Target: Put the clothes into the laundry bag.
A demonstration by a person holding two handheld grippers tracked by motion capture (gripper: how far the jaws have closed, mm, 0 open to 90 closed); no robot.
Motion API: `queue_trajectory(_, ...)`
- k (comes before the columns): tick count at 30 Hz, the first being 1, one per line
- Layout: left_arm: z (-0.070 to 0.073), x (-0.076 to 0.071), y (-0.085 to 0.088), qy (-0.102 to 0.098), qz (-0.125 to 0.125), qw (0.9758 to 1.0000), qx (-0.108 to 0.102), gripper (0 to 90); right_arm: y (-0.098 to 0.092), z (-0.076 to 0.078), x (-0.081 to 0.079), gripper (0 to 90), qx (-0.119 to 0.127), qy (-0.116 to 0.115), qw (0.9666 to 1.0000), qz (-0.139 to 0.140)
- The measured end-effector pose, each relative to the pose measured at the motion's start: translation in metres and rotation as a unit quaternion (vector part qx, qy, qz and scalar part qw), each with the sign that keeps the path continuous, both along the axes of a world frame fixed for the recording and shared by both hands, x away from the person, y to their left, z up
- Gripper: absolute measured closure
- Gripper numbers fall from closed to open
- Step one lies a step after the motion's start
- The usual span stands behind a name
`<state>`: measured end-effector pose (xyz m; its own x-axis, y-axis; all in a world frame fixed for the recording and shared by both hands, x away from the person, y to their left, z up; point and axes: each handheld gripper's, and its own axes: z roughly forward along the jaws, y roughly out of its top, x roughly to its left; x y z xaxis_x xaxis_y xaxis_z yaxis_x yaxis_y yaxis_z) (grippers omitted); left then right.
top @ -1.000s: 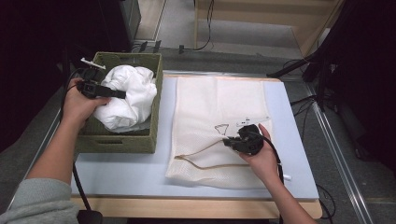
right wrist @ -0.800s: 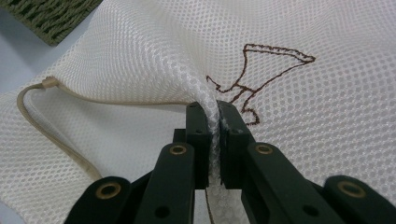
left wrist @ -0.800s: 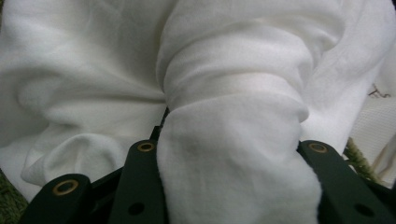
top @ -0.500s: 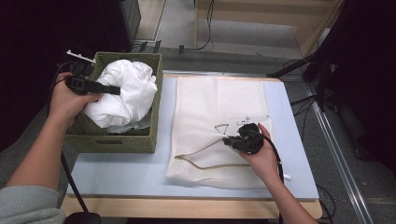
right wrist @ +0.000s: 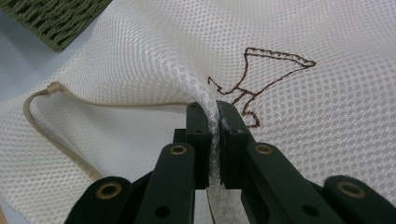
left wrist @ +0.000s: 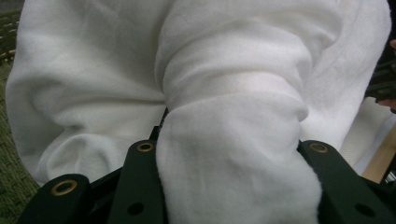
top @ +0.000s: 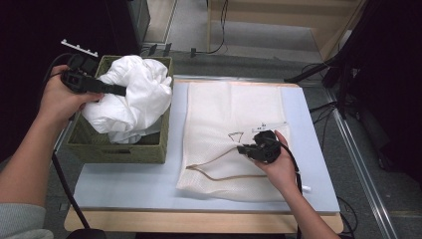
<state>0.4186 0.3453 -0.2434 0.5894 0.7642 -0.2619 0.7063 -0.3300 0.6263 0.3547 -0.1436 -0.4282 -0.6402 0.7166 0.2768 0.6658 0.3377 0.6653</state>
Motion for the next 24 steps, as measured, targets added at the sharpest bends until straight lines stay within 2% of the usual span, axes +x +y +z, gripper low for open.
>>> queue_trajectory(6,0.010,-0.006,-0.007,-0.007,-0.024,0.9997,0.004,60.1,-0.001,0.001,0.001,86.4,0.002,0.000,1.0000,0.002)
queue_trajectory(11,0.020,-0.014,-0.014,-0.012,-0.043,0.9990,-0.005,60.0,0.000,0.002,0.001,86.5,0.004,0.001,1.0000,0.002)
queue_trajectory(17,0.032,-0.023,-0.027,-0.021,-0.068,0.9974,-0.002,59.9,0.000,0.003,0.003,86.4,0.004,0.000,1.0000,0.004)
queue_trajectory(24,0.041,-0.037,-0.045,-0.027,-0.101,0.9945,0.002,59.7,0.001,0.005,0.004,86.4,0.006,-0.002,1.0000,0.005)
